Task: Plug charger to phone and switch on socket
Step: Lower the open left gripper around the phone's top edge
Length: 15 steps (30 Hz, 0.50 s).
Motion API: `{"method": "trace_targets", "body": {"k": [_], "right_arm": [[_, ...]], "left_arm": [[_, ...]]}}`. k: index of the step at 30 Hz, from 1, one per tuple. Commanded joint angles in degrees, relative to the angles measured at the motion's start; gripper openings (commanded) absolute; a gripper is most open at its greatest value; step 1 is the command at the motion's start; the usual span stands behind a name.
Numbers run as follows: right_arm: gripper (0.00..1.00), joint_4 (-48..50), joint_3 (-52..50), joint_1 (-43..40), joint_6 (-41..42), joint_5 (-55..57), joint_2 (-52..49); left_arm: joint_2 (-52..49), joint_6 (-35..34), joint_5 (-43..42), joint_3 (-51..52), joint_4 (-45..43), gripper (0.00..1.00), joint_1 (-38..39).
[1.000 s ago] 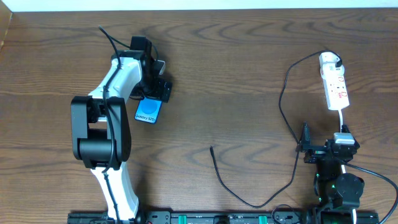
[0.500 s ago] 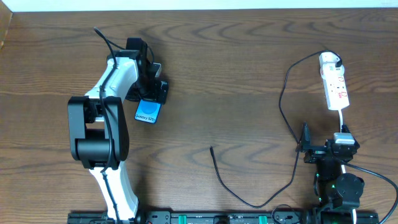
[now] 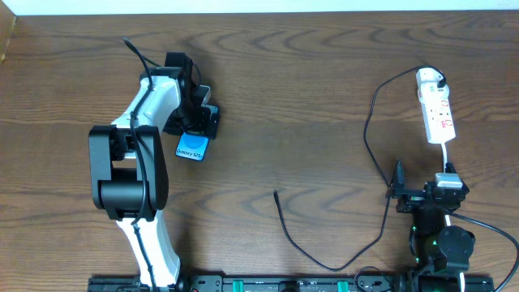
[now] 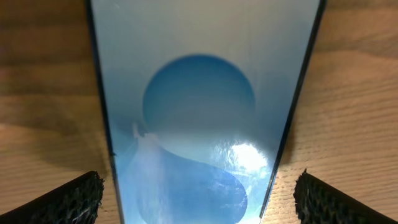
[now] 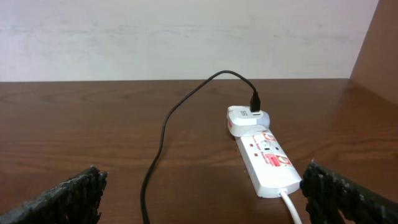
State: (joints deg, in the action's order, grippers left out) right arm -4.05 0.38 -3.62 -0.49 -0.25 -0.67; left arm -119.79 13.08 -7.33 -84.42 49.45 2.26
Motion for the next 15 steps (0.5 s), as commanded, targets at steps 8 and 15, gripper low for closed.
{"method": "trace_targets", "body": {"k": [8, 15], "right_arm": [[0.99, -0.2, -0.1, 0.3, -0.4, -0.1, 0.3], [0.99, -0.2, -0.1, 0.3, -0.4, -0.1, 0.3]], "left_arm": [[-1.0, -0.7, 0.5, 1.5, -1.0, 0.98, -0.2], [-1.0, -0.7, 0.5, 1.9, -2.0, 0.98, -0.2]]}}
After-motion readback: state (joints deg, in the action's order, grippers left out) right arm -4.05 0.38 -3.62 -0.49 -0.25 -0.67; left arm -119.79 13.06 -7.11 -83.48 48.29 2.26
